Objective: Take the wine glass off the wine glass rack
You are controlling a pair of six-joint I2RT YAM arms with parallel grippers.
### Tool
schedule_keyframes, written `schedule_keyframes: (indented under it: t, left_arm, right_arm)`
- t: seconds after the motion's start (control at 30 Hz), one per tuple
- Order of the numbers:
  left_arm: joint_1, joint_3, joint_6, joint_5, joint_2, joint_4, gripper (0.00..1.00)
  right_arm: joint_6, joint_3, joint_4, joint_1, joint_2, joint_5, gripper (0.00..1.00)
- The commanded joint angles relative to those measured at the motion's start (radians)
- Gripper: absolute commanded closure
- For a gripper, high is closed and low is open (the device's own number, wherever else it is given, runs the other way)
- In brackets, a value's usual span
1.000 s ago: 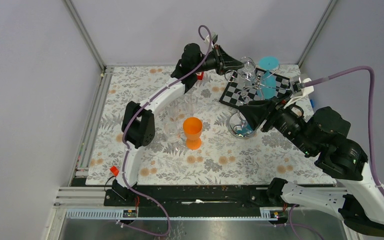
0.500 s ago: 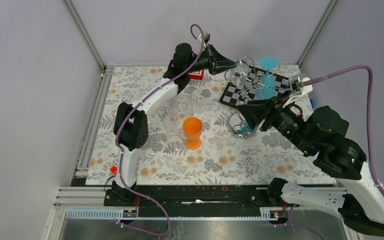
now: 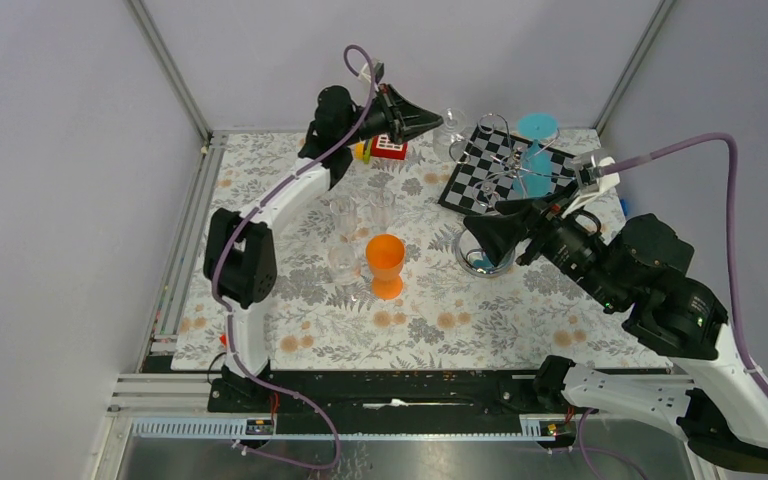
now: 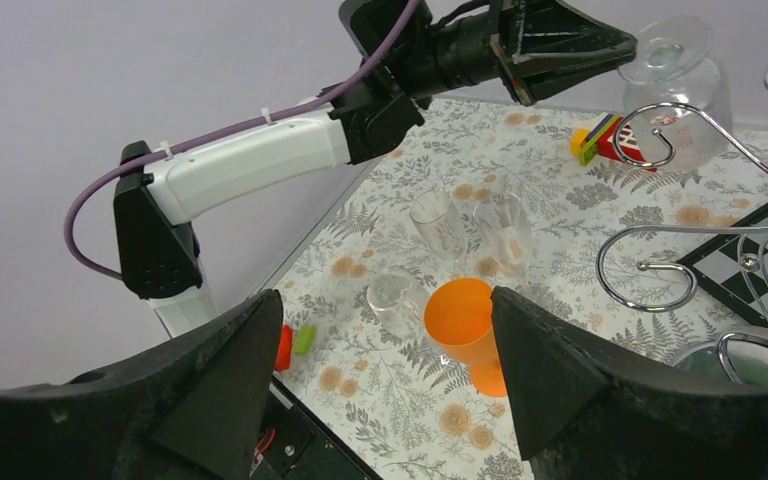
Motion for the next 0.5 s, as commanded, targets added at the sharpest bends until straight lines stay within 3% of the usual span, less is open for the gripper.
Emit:
schedule_keyframes:
  t: [0.0,0.27,0.47]
  left_arm:
    - [0.057,-0.067,-0.006,-0.025,-0.166,0.182,1.00]
    - [0.138,-0.317,-0.139,-0.038,-0.396,0.357,1.00]
    - [0.158,-0.440,-0.283,-0.080,-0.569,0.463,1.00]
  right_arm:
    - [0.014,-0.017,0.082,-0.002,-0.006,-0.025,0.15]
    - [0.162,-0.039,0.152,-0.002,0.046,-0.057,0.14]
    - [0.296,-0.186,0.458,-0.002,0.031,-0.057,0.13]
